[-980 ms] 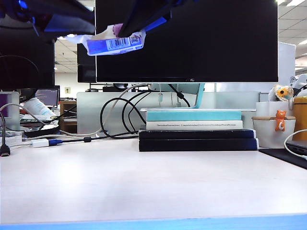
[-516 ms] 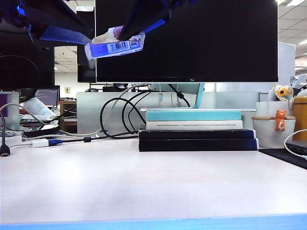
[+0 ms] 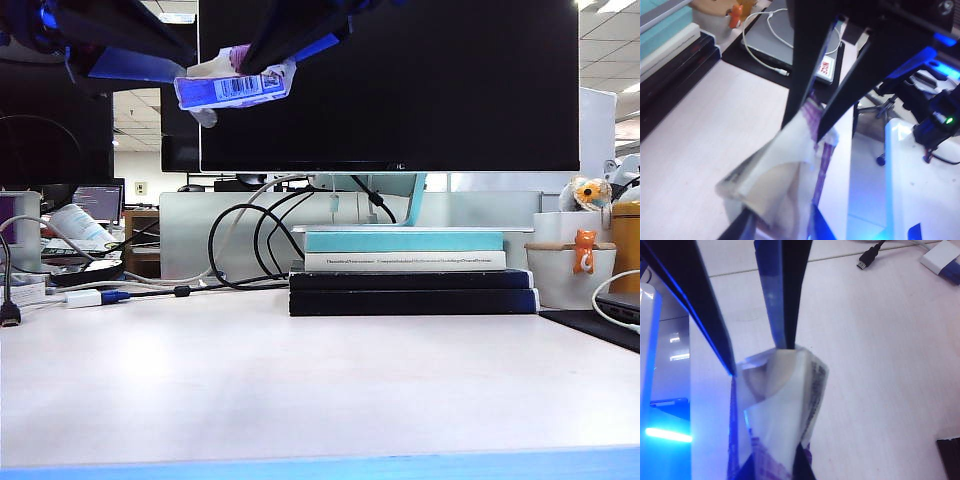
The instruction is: Pick up a packet of tissues from the table with the left hand, then take a tissue from it with the right hand.
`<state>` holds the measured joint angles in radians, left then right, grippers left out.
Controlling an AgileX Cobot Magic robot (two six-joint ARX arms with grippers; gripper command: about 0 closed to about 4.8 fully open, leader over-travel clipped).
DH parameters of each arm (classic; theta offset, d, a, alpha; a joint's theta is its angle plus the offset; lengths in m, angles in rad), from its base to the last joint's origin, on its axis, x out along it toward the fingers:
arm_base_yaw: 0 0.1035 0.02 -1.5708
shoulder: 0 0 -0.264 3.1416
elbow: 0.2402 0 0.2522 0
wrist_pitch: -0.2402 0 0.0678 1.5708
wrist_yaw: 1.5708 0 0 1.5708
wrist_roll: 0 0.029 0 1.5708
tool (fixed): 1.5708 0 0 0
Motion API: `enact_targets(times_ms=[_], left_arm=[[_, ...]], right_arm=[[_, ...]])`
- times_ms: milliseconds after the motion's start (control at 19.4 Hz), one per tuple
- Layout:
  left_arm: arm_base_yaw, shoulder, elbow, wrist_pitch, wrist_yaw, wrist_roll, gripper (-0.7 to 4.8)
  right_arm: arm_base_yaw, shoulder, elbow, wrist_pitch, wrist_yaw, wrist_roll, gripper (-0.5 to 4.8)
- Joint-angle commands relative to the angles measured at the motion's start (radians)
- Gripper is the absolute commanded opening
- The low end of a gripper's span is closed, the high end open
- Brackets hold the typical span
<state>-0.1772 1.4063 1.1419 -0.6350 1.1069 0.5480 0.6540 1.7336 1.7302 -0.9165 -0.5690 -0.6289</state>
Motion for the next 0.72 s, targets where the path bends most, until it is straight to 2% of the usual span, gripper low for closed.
enact_targets(times_ms=[52,103,206,258,361,464,722], left_arm=[[-0.002,-0.005,0.002,0.045,0.042,-0.026,1.49],[-0.002,-0.005,0.002,0.049,0.043,-0.028,1.44],[-0.002,-0.005,0.002,0.051,0.055,-0.026,0.69],[-0.002,-0.005,0.002,0.053,0.065,-0.025,0.48],[-0.002,-0.005,0.002,0.058,0.079,-0.026,0.46],[-0.010,-0.005,0.002,0.069,0.087,-0.025,-0.06],[-0.051,-0.005,0.002,0.098,0.109,-0.026,-0.06]], right_arm=[[0.003,-0.008,0.004,0.017,-0.021,0.000,-0.04],[0.003,-0.008,0.004,0.017,-0.021,0.000,-0.04],[0.003,-0.008,0.004,0.017,-0.021,0.000,-0.04],[0.003,-0.008,0.004,0.017,-0.021,0.000,-0.04],[0.003,-0.008,0.004,0.017,-0.021,0.000,-0.04],[0.003,-0.008,0.004,0.017,-0.021,0.000,-0.04],[0.002,-0.007,0.004,0.017,-0.021,0.005,-0.04]])
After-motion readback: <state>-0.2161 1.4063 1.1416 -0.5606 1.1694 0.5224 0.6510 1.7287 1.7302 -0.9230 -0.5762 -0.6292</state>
